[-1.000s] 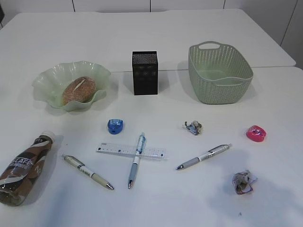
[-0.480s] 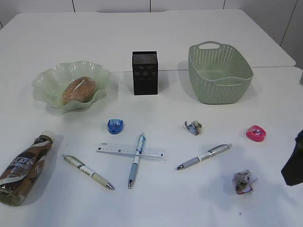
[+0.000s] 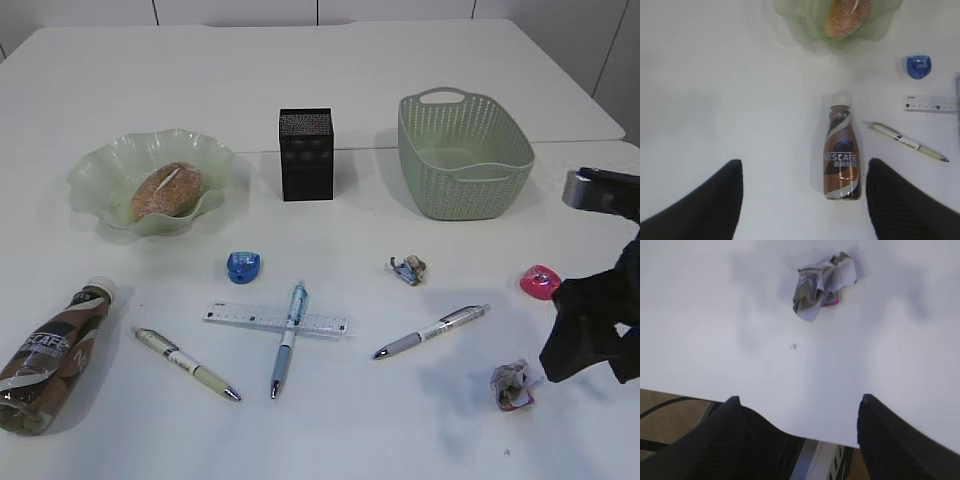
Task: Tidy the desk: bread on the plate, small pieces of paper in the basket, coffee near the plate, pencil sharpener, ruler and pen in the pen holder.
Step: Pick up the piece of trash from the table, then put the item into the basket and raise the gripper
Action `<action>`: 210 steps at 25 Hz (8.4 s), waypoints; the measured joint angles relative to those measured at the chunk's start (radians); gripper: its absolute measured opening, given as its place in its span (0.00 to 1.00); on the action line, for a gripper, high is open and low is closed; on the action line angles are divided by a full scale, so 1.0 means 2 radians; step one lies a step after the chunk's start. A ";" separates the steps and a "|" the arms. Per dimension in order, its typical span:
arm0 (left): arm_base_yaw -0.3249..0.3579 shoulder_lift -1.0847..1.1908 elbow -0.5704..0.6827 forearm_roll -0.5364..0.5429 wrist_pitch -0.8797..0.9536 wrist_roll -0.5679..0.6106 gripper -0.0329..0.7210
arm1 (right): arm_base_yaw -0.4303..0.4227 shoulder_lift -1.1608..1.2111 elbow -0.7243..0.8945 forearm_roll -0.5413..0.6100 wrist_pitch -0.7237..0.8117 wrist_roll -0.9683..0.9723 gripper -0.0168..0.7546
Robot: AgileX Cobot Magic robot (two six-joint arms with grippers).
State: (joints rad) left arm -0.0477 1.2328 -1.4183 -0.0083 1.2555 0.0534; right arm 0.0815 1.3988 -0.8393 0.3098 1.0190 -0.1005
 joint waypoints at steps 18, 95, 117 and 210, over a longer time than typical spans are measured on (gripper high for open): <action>0.000 0.000 0.000 -0.020 0.000 0.000 0.76 | 0.000 0.077 -0.031 -0.014 -0.081 -0.116 0.74; 0.000 0.000 0.000 -0.005 0.000 -0.001 0.76 | 0.045 0.210 -0.052 0.003 -0.141 -0.257 0.69; 0.000 0.000 0.000 -0.005 0.000 -0.002 0.76 | 0.045 0.231 -0.052 0.007 -0.132 -0.257 0.68; 0.000 0.000 0.000 -0.025 0.000 -0.027 0.76 | 0.015 0.497 -0.662 -0.226 -0.051 0.138 0.42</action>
State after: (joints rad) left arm -0.0477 1.2328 -1.4179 -0.0574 1.2561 0.0000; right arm 0.1121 2.3928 -2.1625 -0.1417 0.9166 0.1751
